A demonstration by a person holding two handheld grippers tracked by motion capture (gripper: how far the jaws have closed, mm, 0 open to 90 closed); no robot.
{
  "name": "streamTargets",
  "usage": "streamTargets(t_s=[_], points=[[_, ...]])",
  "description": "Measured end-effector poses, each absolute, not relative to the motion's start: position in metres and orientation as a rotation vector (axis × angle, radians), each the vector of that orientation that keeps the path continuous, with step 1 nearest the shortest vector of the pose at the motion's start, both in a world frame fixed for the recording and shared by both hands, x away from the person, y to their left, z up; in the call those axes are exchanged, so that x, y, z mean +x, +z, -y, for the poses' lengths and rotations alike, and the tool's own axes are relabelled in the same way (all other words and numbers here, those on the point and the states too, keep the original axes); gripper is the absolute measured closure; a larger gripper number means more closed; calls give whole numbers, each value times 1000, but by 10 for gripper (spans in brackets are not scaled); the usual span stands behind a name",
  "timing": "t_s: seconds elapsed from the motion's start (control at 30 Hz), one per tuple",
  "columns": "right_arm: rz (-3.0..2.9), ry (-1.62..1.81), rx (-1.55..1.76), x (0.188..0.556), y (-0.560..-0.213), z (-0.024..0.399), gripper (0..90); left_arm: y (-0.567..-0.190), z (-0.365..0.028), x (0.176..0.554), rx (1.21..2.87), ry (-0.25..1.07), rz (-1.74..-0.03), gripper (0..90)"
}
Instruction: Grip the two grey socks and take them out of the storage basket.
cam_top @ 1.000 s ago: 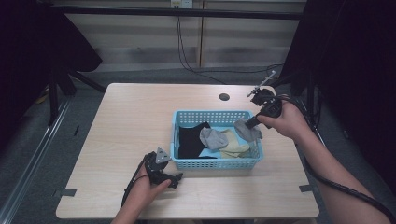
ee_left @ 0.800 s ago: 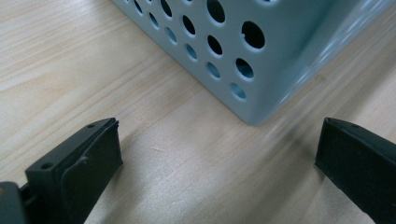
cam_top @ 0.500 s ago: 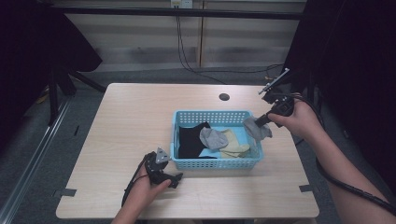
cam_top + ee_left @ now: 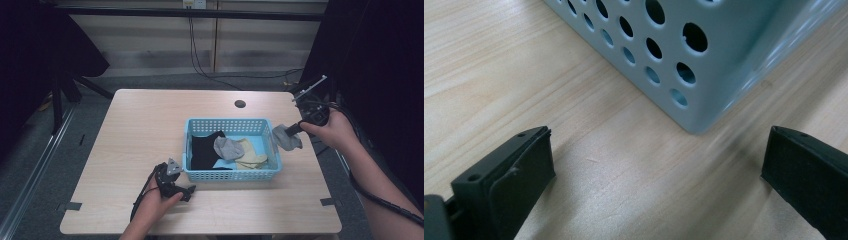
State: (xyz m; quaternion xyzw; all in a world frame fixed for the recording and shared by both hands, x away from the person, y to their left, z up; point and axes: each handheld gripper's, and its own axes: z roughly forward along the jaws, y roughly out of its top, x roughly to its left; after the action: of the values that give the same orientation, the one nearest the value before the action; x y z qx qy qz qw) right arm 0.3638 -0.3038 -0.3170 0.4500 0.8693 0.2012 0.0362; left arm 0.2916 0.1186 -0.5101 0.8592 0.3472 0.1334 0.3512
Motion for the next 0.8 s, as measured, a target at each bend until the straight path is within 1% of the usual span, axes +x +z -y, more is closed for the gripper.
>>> streamTargets(t_s=[0.5,0.8], points=[[-2638,571,1463,358,-335,335,856,-510,-118,292,2221,352,-897,0],[-2643,548,1497,360,-362,338,853,-510,-118,292,2220,350,-903,0]])
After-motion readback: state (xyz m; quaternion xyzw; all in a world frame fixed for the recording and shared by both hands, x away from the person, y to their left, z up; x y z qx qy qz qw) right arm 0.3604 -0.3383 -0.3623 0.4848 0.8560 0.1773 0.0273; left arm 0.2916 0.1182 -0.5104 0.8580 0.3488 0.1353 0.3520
